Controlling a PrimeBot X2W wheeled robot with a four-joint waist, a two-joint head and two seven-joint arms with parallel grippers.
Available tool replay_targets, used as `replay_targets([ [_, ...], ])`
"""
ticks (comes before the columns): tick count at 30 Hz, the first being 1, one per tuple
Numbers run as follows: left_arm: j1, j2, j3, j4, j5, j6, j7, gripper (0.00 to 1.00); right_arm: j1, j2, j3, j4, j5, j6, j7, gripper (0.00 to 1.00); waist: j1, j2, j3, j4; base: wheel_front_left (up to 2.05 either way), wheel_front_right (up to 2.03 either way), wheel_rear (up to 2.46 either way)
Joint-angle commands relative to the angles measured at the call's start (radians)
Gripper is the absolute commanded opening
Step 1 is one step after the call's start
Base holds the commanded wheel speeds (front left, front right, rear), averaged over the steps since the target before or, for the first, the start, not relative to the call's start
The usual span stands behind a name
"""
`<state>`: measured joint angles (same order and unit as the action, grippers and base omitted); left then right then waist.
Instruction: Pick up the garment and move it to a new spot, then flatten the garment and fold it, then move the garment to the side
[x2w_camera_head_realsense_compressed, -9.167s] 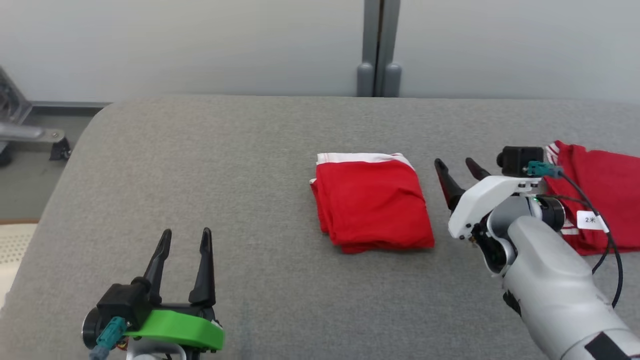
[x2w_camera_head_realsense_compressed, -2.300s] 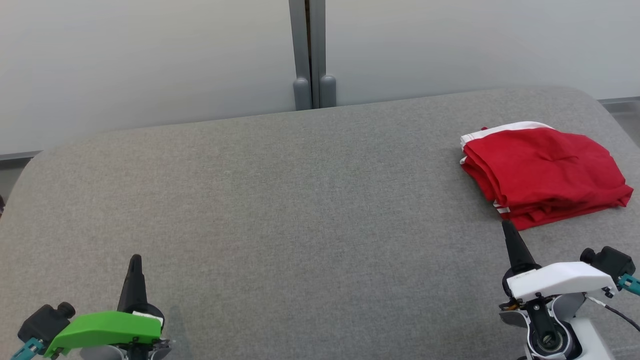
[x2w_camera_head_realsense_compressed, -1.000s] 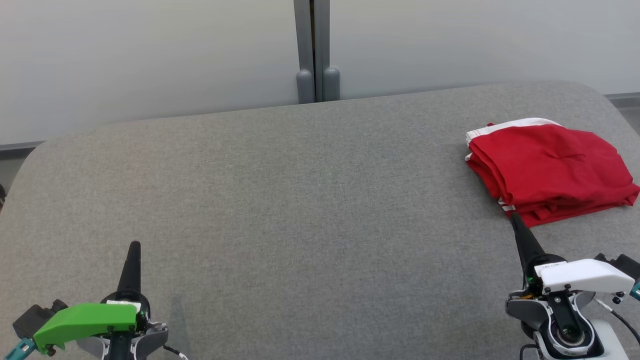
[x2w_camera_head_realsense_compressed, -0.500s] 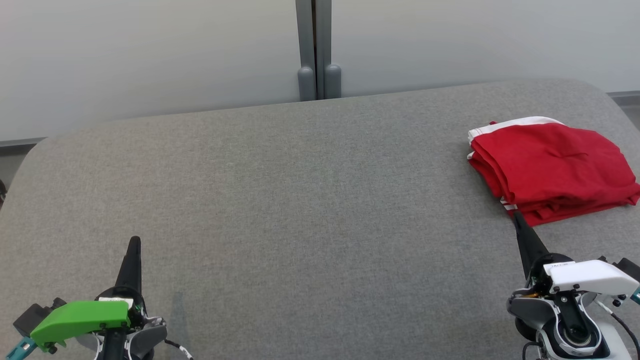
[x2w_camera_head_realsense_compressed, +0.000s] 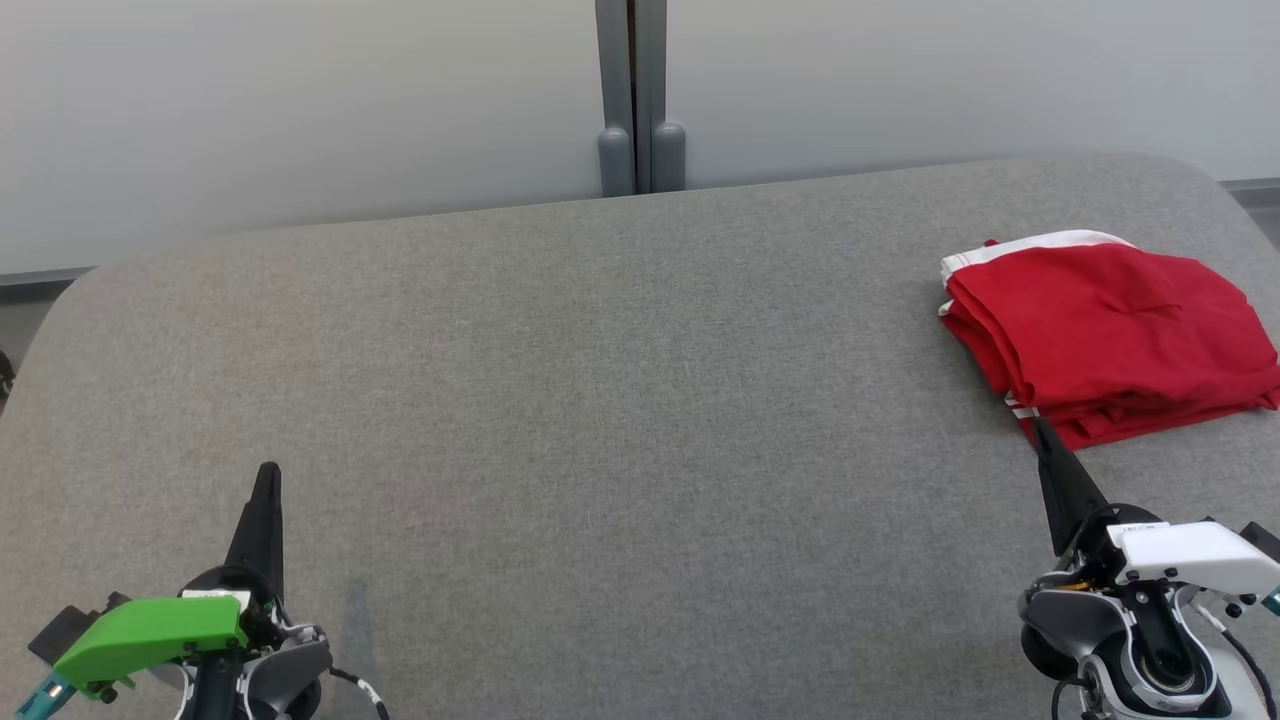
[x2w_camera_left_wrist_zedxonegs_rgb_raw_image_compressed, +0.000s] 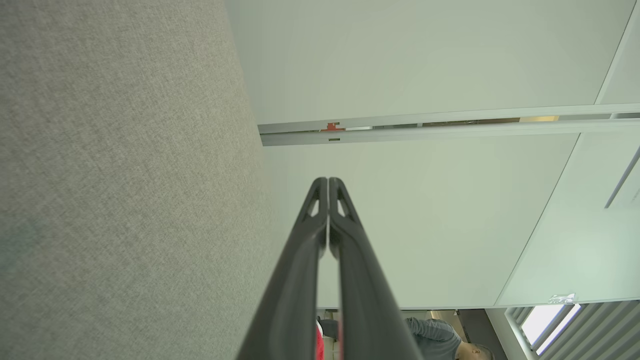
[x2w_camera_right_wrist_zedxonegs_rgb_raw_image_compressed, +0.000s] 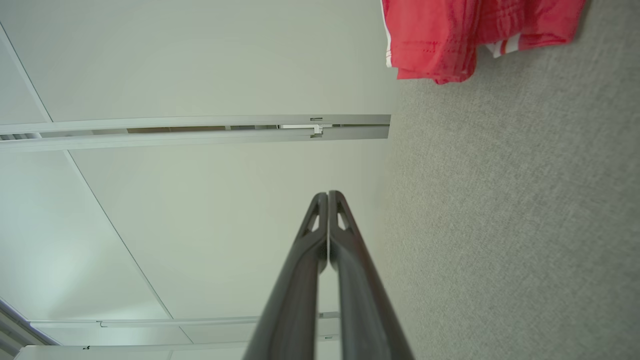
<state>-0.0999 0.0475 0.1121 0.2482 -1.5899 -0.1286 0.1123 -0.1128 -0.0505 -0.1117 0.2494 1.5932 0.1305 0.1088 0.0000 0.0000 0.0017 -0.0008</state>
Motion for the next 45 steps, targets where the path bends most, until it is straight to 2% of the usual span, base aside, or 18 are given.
replay_targets([
  [1,-0.016,0.005,0.004,-0.005,-0.023,-0.004,0.003,0.0,0.008,0.001,-0.005,-0.008,0.018,0.0,0.009,0.0,0.0,0.0,0.001,0.0,0.0,0.0,0.0],
  [45,-0.014,0.005,0.004,-0.004,-0.025,-0.004,0.005,0.0,0.009,0.001,-0.005,-0.008,0.023,0.0,0.009,0.0,0.0,0.0,0.001,0.001,0.0,0.0,0.0],
])
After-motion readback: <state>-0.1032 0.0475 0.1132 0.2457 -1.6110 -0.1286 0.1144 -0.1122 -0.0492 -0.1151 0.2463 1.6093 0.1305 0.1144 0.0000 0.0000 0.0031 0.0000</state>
